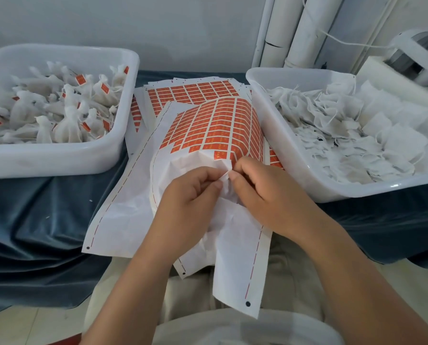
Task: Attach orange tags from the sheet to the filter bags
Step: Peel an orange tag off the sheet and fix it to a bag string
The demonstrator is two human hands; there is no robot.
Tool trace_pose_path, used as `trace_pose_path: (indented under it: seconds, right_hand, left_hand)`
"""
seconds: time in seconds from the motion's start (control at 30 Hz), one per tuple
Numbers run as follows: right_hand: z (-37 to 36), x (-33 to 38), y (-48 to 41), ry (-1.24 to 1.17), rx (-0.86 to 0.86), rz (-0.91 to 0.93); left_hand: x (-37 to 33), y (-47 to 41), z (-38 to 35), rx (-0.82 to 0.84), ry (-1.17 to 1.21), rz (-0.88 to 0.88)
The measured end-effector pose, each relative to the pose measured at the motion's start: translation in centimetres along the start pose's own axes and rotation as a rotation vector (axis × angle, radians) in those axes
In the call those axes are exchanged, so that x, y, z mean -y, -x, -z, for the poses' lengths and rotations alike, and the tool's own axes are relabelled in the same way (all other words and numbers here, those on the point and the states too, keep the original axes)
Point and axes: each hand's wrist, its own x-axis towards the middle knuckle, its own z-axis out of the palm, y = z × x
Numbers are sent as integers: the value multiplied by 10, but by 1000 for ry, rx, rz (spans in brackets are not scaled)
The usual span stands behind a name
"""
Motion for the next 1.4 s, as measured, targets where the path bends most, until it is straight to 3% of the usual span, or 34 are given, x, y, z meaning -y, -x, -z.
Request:
trace_pose_path:
  seconds: [0.3,0.47,0.57,0.67,0.8,1.0,1.13,1.4]
  right_hand:
    - [4,-4,0,114,15,73]
    - [2,-4,1,181,-14,116]
    - [-2,-3,1,48,-1,76]
    - [-3,-5,0,-167,5,-16]
    - [0,-5,-1,-223,-93,-14]
    - [5,2,2,-4,-224,92]
    - [3,4,5,163,-196,159]
    - [7,-2,4,201,-200,224]
  left_hand:
    - [2,0,-3,-23,45,45]
    - [0,0,-8,-76,-42,-39]
    - [0,0,-10,-144,-69,-37]
    - [-1,0,-10,-159,53,31]
    - [-2,0,-8,-143,185,110]
    - [-1,-1,-9,-168,63,28]
    - [1,1,-9,-165,1,-50]
    - [1,3,-13,-165,-100,-147]
